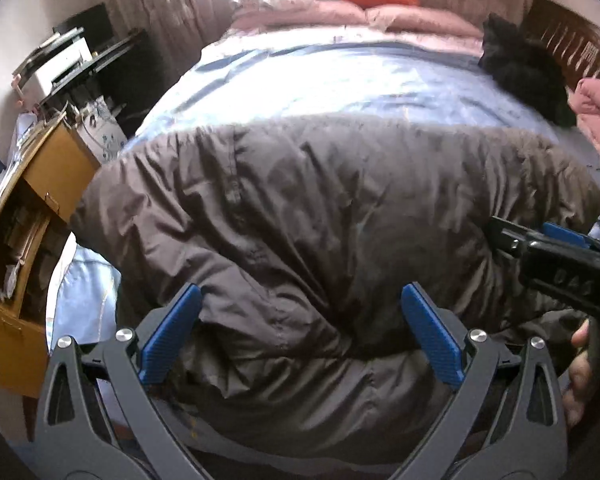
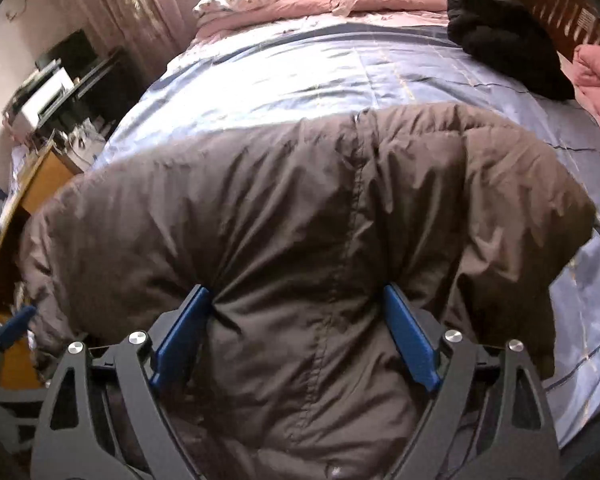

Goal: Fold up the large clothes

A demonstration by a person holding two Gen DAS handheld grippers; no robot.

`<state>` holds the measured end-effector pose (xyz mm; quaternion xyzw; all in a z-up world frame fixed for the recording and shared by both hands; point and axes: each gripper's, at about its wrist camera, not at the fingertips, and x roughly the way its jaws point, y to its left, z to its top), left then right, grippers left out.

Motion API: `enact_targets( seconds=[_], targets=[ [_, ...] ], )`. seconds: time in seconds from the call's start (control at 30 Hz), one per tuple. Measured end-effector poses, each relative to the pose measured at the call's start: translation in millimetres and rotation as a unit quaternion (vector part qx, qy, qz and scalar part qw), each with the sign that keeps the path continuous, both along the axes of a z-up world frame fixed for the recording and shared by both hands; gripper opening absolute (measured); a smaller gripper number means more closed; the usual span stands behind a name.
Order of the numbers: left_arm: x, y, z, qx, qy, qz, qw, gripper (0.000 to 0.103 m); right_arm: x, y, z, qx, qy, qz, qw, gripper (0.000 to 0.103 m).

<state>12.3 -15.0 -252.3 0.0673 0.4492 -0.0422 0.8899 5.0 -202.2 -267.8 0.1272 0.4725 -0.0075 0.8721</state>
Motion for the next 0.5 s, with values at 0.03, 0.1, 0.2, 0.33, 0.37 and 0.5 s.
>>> enact_targets(
  seconds=[0.03, 0.1, 0.2, 0.33, 0.37, 0.5],
  targets=[
    [-4.2, 1.2, 7.7, -0.009, -0.011, -0.004, 0.9999, 0.101, -5.4, 1.4, 10.6, 0.001, -0.013, -0.001, 1.0, 0.088],
    [-13.8, 4.2, 24.0, -0.019, -0.027, -0.006, 0.9994, 0.101, -17.2, 4.0, 33.9, -0.016, -0.038, -0.006, 0.999, 0.092],
    [-30.1, 10.1, 45.8, -0.03, -0.045, -0.003, 0.9985, 0.101, -41.9, 13.1, 72.8, -0.044, -0.079, -0.008, 0.996, 0.099],
    [-64.9, 15.8, 79.3, -0.045, -0.07, 0.009, 0.9965, 0.101, -76.9, 28.4, 111.3, -0.071, -0.106, -0.01, 0.992, 0.102],
    [-73.6, 16.4, 87.8, -0.042, -0.077, 0.011, 0.9961, 0.101, -81.2, 29.9, 118.0, -0.072, -0.112, -0.011, 0.991, 0.102],
    [-105.2, 19.6, 124.2, -0.019, -0.111, 0.02, 0.9934, 0.101, -112.4, 41.7, 148.6, -0.105, -0.129, -0.024, 0.986, 0.102]
  ],
)
